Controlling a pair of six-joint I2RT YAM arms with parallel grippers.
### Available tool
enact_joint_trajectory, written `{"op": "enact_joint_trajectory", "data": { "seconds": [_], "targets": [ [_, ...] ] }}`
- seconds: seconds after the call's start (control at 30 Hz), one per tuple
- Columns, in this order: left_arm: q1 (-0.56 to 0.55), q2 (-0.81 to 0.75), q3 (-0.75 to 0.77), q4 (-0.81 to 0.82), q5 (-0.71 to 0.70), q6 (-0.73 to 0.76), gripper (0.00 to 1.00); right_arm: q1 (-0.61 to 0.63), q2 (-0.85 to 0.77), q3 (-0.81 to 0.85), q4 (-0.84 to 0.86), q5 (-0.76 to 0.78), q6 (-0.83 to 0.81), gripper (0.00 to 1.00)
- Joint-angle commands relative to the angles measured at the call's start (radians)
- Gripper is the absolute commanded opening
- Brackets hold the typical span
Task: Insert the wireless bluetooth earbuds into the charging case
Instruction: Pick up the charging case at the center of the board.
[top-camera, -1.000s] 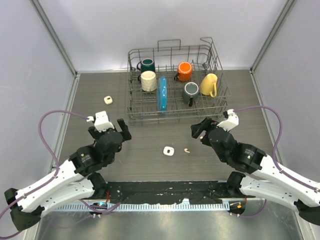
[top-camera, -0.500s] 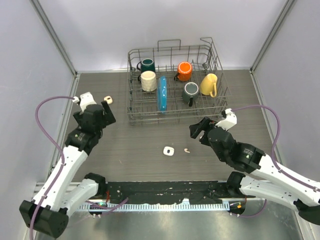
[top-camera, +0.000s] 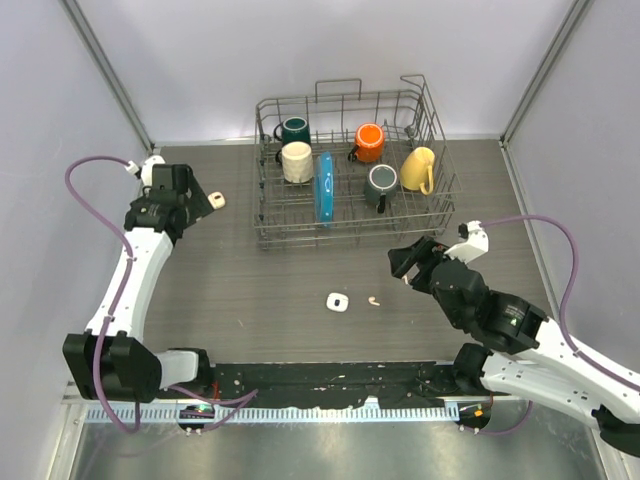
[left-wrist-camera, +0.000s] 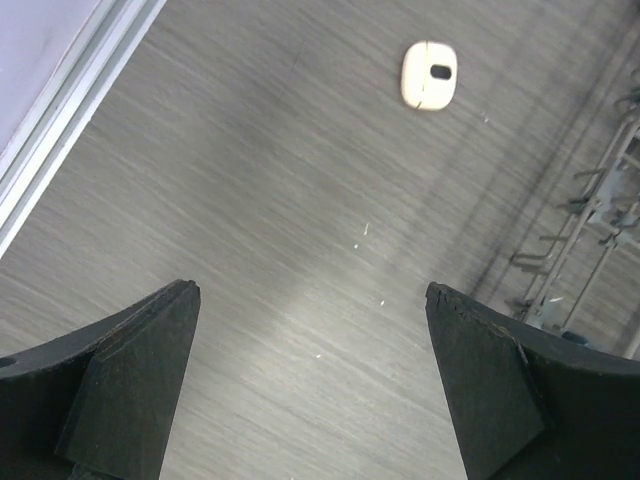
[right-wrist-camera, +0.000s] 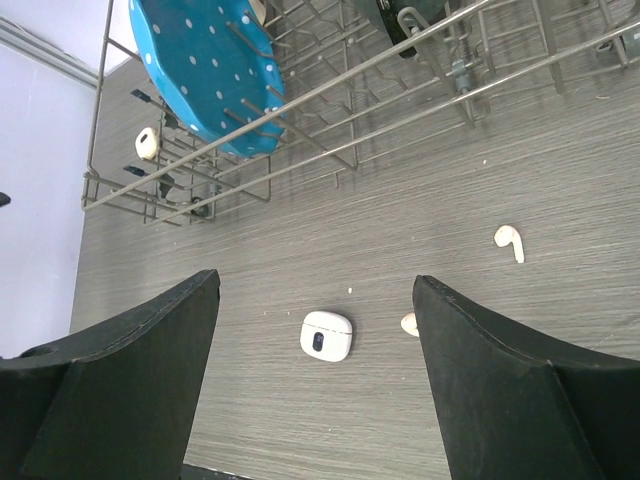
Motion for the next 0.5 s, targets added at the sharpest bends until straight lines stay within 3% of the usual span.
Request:
{"op": "enact_joint_trajectory", "data": {
  "seconds": [0.0, 0.2, 0.47],
  "targets": [
    [0.004, -0.016, 0.009, -0.042, -0.012, 0.029, 1.00, -0.005, -0.032, 0.003, -0.001, 0.040, -0.013, 0.84],
    [0.004, -0.079, -0.090, 0.106, 0.089, 0.061, 1.00, -0.003, -0.035, 0.011, -0.003, 0.034, -0.024, 0.84],
    [0.012, 0.117, 0.076, 0.052, 0.057, 0.101, 1.00, -0.003, -0.034, 0.014, -0.003, 0.028, -0.029, 0.84]
  ]
}}
